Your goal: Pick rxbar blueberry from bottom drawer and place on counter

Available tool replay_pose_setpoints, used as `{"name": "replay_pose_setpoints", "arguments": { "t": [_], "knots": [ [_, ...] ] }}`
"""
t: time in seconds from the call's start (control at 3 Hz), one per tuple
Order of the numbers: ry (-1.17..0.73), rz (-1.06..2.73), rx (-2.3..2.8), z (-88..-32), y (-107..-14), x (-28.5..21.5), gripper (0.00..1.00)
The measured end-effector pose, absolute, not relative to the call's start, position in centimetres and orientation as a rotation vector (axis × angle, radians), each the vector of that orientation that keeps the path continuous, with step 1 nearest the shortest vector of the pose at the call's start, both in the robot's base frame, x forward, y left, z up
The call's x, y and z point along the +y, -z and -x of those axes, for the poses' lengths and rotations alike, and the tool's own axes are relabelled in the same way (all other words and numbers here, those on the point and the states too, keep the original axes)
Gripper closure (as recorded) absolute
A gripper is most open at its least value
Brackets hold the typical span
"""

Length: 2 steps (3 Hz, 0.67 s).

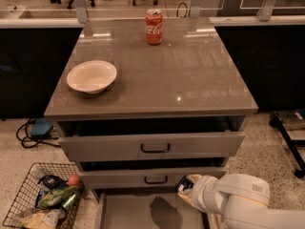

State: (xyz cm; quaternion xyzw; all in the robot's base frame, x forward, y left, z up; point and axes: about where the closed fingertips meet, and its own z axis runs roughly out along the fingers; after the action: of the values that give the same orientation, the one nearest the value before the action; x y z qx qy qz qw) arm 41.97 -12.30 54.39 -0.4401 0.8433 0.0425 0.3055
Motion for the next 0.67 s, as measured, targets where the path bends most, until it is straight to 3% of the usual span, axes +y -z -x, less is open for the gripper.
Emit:
{"name": "replay_pose_setpoints", "arguments": {
  "t": [0.67],
  "knots": [
    [-0.158, 1.058, 2.079, -42.1, -62.7, -13.0, 1.00]
  ]
}}
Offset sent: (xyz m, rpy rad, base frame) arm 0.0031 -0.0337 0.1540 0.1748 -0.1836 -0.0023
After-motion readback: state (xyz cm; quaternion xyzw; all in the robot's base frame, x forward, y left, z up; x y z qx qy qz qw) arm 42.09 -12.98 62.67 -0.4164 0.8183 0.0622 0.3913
